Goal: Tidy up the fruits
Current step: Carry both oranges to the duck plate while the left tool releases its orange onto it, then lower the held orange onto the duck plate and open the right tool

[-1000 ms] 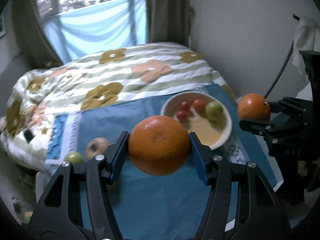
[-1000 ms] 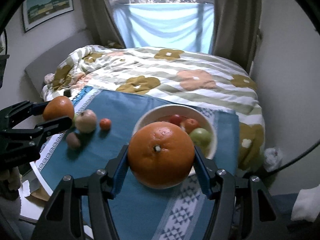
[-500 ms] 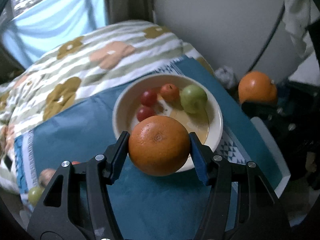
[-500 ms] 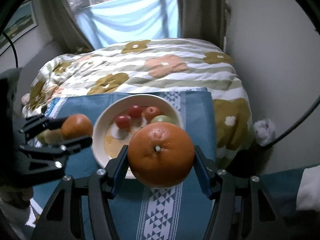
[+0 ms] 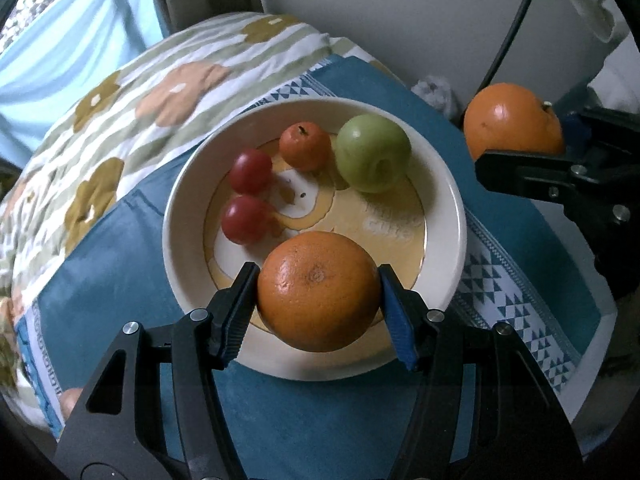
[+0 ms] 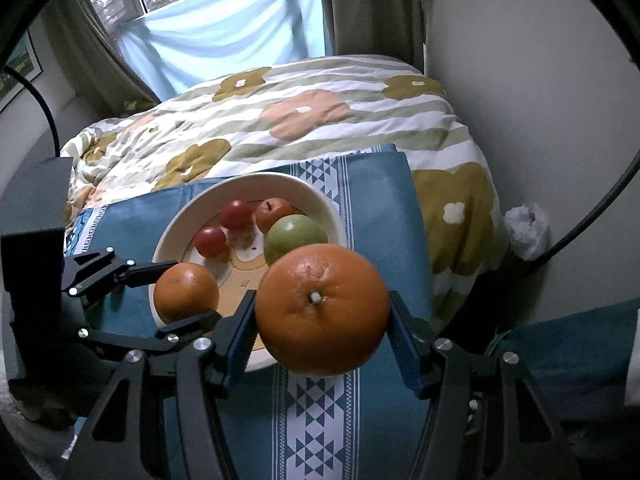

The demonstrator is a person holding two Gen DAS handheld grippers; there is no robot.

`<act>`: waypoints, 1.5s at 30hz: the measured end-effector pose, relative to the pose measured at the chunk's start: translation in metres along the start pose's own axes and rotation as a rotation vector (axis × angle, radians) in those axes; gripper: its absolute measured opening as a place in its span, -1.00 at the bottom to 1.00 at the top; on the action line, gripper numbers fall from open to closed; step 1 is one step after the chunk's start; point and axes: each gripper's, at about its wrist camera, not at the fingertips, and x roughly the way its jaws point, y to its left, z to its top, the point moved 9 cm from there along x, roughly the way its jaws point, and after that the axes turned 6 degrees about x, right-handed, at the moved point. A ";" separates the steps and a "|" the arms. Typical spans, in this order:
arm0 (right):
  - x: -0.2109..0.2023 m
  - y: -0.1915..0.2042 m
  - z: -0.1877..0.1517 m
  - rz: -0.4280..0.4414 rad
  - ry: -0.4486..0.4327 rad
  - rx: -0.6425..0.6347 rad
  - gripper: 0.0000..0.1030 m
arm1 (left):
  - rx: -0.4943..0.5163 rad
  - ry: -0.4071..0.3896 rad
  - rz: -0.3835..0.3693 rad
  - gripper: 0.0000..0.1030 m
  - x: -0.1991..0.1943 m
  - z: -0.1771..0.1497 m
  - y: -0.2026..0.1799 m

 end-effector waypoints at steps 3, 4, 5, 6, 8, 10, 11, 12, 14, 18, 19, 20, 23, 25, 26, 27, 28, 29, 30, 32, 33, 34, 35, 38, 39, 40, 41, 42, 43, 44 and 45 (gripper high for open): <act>0.000 0.000 0.000 0.003 0.001 0.000 0.11 | -0.004 0.005 -0.013 0.26 -0.001 -0.003 0.001; 0.000 0.000 0.001 0.003 0.000 -0.001 0.11 | -0.008 -0.006 -0.012 0.38 -0.004 -0.002 0.002; 0.000 0.000 0.001 0.002 0.000 -0.002 0.11 | -0.010 -0.015 -0.009 0.70 -0.007 -0.001 0.003; 0.000 0.000 0.001 0.001 -0.002 -0.003 0.11 | -0.013 -0.028 -0.003 0.86 -0.011 0.000 0.004; 0.002 0.001 0.001 0.002 -0.004 -0.004 0.11 | -0.027 -0.070 0.006 1.00 -0.025 0.004 0.007; 0.002 0.003 0.001 0.002 -0.007 -0.010 0.11 | -0.038 -0.081 0.009 1.00 -0.034 0.004 0.012; 0.001 0.003 0.001 0.002 -0.008 -0.013 0.11 | -0.042 -0.085 0.016 1.00 -0.038 0.004 0.014; 0.001 0.004 0.002 0.003 -0.010 -0.017 0.11 | -0.047 -0.088 0.021 1.00 -0.042 0.002 0.016; -0.001 0.005 0.002 0.007 -0.013 -0.023 0.11 | -0.064 -0.092 0.033 1.00 -0.051 -0.003 0.021; -0.005 0.009 0.003 0.021 -0.018 -0.042 0.11 | -0.107 -0.095 0.058 1.00 -0.067 -0.016 0.030; -0.005 0.011 0.003 0.026 -0.017 -0.047 0.11 | -0.117 -0.096 0.063 1.00 -0.071 -0.019 0.032; -0.005 0.012 0.002 0.031 -0.016 -0.053 0.11 | -0.128 -0.096 0.071 1.00 -0.075 -0.023 0.034; -0.002 0.019 0.001 0.050 -0.006 -0.074 0.11 | -0.157 -0.099 0.093 1.00 -0.085 -0.032 0.038; 0.002 0.026 -0.002 0.062 0.004 -0.096 0.11 | -0.171 -0.097 0.104 1.00 -0.090 -0.040 0.040; 0.004 0.028 -0.003 0.066 0.010 -0.104 0.11 | -0.179 -0.096 0.112 1.00 -0.093 -0.045 0.042; 0.006 0.032 -0.005 0.073 0.016 -0.114 0.11 | -0.187 -0.093 0.119 1.00 -0.095 -0.049 0.043; 0.009 0.035 -0.007 0.082 0.022 -0.123 0.11 | -0.197 -0.091 0.126 1.00 -0.096 -0.054 0.044; 0.012 0.037 -0.007 0.089 0.026 -0.131 0.11 | -0.205 -0.090 0.130 1.00 -0.098 -0.058 0.045; 0.015 0.040 -0.009 0.093 0.029 -0.143 0.11 | -0.217 -0.089 0.134 1.00 -0.100 -0.063 0.046; 0.022 0.044 -0.012 0.105 0.035 -0.169 0.11 | -0.238 -0.085 0.141 1.00 -0.102 -0.071 0.048; 0.026 0.046 -0.014 0.113 0.036 -0.183 0.11 | -0.252 -0.083 0.143 1.00 -0.103 -0.075 0.049; 0.030 0.046 -0.015 0.115 0.038 -0.194 0.11 | -0.264 -0.081 0.143 1.00 -0.103 -0.079 0.050; 0.033 0.046 -0.017 0.116 0.041 -0.201 0.11 | -0.274 -0.079 0.144 1.00 -0.103 -0.082 0.050; 0.040 0.046 -0.020 0.123 0.040 -0.226 0.11 | -0.298 -0.077 0.150 1.00 -0.103 -0.092 0.050; 0.042 0.045 -0.020 0.123 0.038 -0.232 0.11 | -0.303 -0.076 0.153 1.00 -0.103 -0.094 0.050; 0.043 0.044 -0.020 0.122 0.034 -0.238 0.11 | -0.309 -0.076 0.155 1.00 -0.103 -0.097 0.049; 0.044 0.043 -0.019 0.123 0.032 -0.240 0.11 | -0.313 -0.075 0.157 1.00 -0.103 -0.099 0.048; 0.044 0.042 -0.019 0.125 0.029 -0.242 0.11 | -0.316 -0.074 0.158 1.00 -0.103 -0.101 0.047; 0.045 0.042 -0.018 0.128 0.029 -0.241 0.11 | -0.320 -0.072 0.160 1.00 -0.103 -0.102 0.046; 0.045 0.042 -0.019 0.132 0.033 -0.236 0.11 | -0.324 -0.071 0.161 1.00 -0.103 -0.103 0.044; 0.045 0.042 -0.020 0.142 0.039 -0.230 0.12 | -0.329 -0.070 0.163 1.00 -0.103 -0.104 0.043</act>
